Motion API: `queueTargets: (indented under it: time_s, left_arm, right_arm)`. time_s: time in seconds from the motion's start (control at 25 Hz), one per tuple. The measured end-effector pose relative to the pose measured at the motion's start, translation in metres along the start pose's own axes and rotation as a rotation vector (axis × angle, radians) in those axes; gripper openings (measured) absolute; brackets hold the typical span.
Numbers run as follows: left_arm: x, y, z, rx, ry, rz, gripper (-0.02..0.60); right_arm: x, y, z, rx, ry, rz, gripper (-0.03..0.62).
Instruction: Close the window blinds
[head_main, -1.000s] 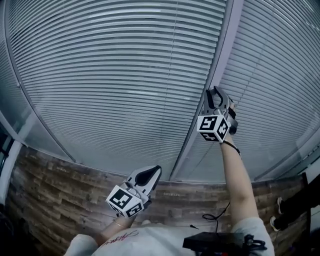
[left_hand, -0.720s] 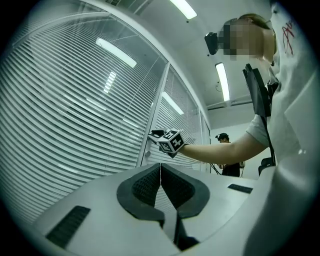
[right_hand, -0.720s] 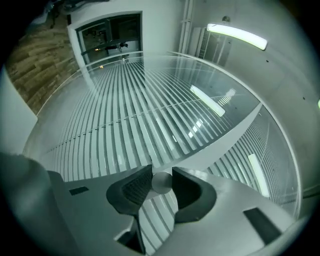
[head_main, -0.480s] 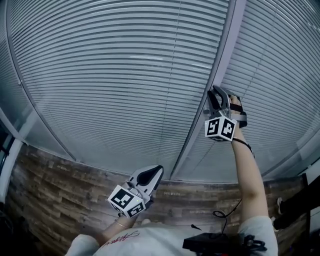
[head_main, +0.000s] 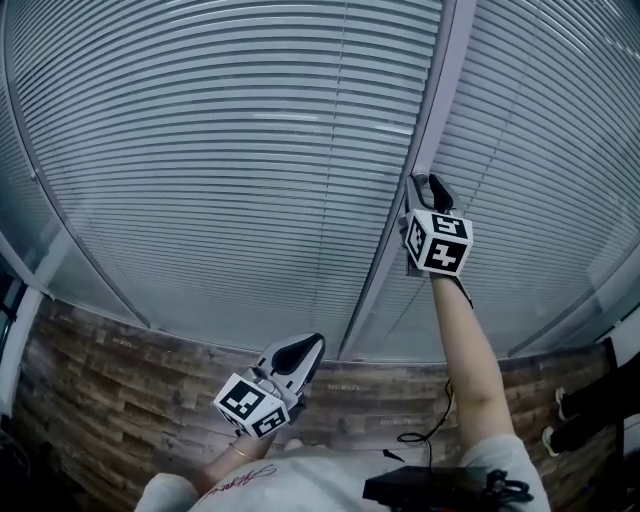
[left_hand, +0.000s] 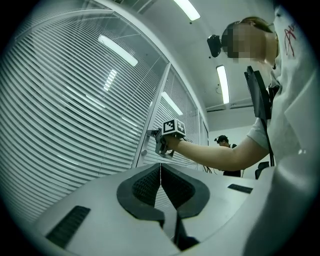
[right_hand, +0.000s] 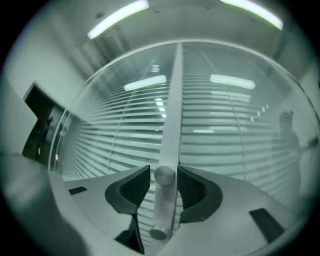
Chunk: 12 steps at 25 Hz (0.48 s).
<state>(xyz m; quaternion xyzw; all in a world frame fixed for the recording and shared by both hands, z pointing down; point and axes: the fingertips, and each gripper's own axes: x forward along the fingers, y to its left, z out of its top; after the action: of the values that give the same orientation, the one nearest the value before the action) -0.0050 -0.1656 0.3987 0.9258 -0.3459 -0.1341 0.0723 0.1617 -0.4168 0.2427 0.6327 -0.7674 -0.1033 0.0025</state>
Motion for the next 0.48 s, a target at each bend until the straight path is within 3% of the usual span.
queueTargets:
  time_s: [0.08,0.16,0.24,0.36,0.48]
  left_arm:
    - [0.002,0.004,-0.003,-0.005,-0.002,0.002,0.018]
    - [0.004,0.007,-0.004,-0.003,-0.004,0.006,0.018]
    - [0.004,0.007,-0.002,0.002,-0.004,0.005,0.018]
    - [0.003,0.004,0.003,0.000,0.001,-0.002,0.018]
    - [0.002,0.003,0.001,-0.007,0.012,-0.014,0.018]
  right_arm:
    - [0.008,-0.006,-0.017,0.245,0.025,0.010,0.155]
    - [0.012,-0.012,-0.026,0.309,0.021,-0.011,0.155]
    - [0.011,-0.013,-0.022,0.235,0.018,-0.045,0.153]
    - [0.009,-0.010,-0.009,0.039,0.014,-0.080,0.144]
    - [0.008,-0.008,-0.008,-0.070,-0.003,-0.054,0.144]
